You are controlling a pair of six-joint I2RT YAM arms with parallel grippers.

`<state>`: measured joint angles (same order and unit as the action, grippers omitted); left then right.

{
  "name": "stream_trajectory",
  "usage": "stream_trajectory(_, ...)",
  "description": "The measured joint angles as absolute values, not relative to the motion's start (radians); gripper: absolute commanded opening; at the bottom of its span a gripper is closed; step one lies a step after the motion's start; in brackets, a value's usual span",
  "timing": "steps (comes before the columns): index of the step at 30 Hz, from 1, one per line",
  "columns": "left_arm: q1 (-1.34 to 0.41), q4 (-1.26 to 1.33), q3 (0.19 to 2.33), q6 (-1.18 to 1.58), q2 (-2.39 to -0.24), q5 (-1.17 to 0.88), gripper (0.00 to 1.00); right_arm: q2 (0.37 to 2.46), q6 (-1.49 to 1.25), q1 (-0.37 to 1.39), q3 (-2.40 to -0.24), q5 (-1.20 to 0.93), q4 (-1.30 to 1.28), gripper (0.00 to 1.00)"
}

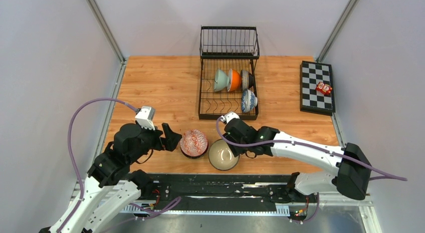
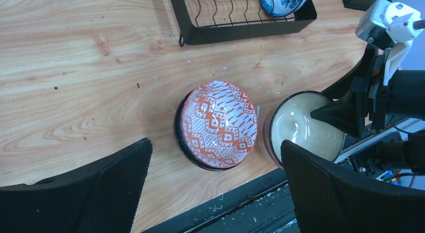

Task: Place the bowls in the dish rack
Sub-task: Pick up the bowl from the center of the board.

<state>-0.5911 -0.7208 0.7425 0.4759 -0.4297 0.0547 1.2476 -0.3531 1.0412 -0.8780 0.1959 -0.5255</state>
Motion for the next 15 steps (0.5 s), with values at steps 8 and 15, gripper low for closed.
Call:
stream_trajectory(8, -0.591, -0.722, 0.742, 0.480, -0.450, 0.044, 1.00, 1.296, -0.353, 1.069, -0.916, 0.241, -0.550, 0.30)
stream_trajectory(15, -0.591, -0.722, 0.742, 0.479, -0.467, 0.033, 1.00, 1.342, -0.350, 1.090, -0.957, 0.279, -0.583, 0.03)
